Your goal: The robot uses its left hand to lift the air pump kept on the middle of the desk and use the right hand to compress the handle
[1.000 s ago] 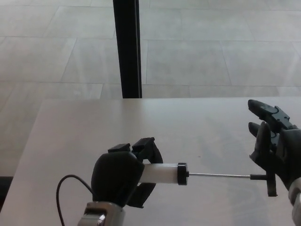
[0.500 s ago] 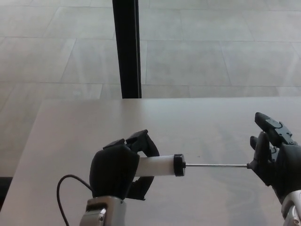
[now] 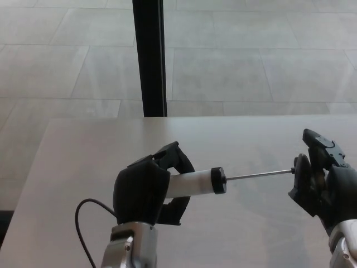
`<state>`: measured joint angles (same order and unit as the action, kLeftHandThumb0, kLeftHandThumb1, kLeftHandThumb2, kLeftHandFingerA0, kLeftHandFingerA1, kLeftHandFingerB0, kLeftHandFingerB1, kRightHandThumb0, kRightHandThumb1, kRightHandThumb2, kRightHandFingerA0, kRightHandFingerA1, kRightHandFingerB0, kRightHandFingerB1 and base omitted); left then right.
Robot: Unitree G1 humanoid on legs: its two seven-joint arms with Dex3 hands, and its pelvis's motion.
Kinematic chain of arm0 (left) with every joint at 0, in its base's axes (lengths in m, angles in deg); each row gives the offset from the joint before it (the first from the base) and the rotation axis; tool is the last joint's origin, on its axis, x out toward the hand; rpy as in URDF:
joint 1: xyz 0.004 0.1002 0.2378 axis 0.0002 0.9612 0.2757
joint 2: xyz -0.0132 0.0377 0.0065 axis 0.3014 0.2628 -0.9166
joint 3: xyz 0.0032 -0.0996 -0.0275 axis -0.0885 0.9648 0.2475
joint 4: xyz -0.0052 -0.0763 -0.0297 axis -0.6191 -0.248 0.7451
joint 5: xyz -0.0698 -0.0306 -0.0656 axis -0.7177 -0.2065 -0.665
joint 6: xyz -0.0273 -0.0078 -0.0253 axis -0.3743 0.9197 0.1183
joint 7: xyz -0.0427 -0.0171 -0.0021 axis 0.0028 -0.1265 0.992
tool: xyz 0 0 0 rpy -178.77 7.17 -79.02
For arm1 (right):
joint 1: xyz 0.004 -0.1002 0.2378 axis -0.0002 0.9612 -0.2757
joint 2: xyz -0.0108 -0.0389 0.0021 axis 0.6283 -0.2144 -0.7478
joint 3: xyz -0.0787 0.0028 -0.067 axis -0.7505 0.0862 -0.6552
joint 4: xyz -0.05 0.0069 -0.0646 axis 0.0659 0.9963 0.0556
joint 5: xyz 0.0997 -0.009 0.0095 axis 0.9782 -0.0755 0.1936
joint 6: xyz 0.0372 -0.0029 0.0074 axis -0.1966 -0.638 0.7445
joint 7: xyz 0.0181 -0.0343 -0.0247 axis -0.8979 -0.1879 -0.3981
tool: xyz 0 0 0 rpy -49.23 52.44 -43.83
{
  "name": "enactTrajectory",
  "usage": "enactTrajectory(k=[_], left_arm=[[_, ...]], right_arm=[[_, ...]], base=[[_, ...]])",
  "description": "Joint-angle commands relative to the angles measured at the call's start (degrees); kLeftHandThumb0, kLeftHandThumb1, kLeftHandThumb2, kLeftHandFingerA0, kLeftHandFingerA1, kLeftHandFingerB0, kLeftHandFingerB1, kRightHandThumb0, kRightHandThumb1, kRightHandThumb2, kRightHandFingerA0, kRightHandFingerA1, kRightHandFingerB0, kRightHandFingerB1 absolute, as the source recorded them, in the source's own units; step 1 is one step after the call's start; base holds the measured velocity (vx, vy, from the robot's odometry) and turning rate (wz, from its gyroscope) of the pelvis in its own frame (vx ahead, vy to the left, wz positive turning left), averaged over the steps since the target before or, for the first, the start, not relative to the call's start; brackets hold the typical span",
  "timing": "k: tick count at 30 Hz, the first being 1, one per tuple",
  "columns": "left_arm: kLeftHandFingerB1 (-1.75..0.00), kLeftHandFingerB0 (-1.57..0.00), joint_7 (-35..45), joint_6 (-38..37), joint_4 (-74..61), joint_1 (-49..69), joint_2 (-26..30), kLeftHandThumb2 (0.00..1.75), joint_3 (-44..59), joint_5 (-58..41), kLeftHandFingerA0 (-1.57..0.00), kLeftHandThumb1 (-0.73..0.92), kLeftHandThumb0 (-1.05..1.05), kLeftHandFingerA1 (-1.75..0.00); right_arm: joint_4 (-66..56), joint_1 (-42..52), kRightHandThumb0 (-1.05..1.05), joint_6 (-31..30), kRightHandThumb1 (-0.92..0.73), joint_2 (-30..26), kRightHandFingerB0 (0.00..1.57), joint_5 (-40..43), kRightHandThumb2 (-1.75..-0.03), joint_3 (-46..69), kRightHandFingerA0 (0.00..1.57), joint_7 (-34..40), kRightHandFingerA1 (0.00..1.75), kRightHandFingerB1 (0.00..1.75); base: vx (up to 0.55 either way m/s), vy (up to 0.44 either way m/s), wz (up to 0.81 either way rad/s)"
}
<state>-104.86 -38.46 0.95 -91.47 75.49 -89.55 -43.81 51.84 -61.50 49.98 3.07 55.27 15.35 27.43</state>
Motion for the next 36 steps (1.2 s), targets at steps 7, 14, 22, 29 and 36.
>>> enactTrajectory(k=[7, 14, 22, 29, 36], left_arm=[[-1.51, -0.87, -2.0, 0.5, 1.8, -3.3, 3.5, 1.46, -3.3, 3.3, -0.92, 0.44, -0.08, -1.75], [-1.51, -0.87, -1.7, 1.1, 1.4, -3.0, 5.7, 1.38, -4.2, 4.2, -0.88, 0.43, -0.06, -1.75], [-1.52, -0.83, -2.1, 0.6, 1.1, -4.2, 4.8, 1.40, -3.8, 3.4, -0.90, 0.47, -0.05, -1.75], [-1.42, -0.86, -4.6, 1.2, 2.1, -5.9, 1.3, 1.42, -4.0, 3.8, -0.87, 0.40, -0.05, -1.72], [-1.42, -0.87, -4.6, 1.7, 2.1, -6.0, -1.0, 1.40, -2.5, 2.6, -0.91, 0.43, -0.01, -1.74]], right_arm=[[-0.3, -3.9, -0.90, -3.9, -0.85, -8.6, 0.01, -2.2, -1.25, -4.9, 0.00, -5.6, 0.18, 0.20], [-1.1, -4.6, -0.94, -5.8, -0.78, -12.8, 0.04, -2.8, -0.98, -6.0, 0.01, -8.2, 0.24, 0.26], [-3.0, -2.7, -0.98, -10.2, -0.83, -12.4, 0.07, -2.6, -1.24, -8.6, 0.00, -8.8, 0.19, 0.23], [-4.1, -3.1, -1.04, -12.2, -0.89, -7.5, 0.00, -2.5, -1.28, -9.7, 0.00, -6.5, 0.08, 0.10], [-3.2, -2.9, -1.01, -10.2, -0.91, -5.9, 0.00, -2.2, -1.29, -8.2, 0.00, -6.1, 0.10, 0.11]], base=[[0.00, 0.000, 0.00], [0.00, 0.000, 0.00], [0.00, 0.000, 0.00], [0.00, 0.000, 0.00], [0.00, 0.000, 0.00]])
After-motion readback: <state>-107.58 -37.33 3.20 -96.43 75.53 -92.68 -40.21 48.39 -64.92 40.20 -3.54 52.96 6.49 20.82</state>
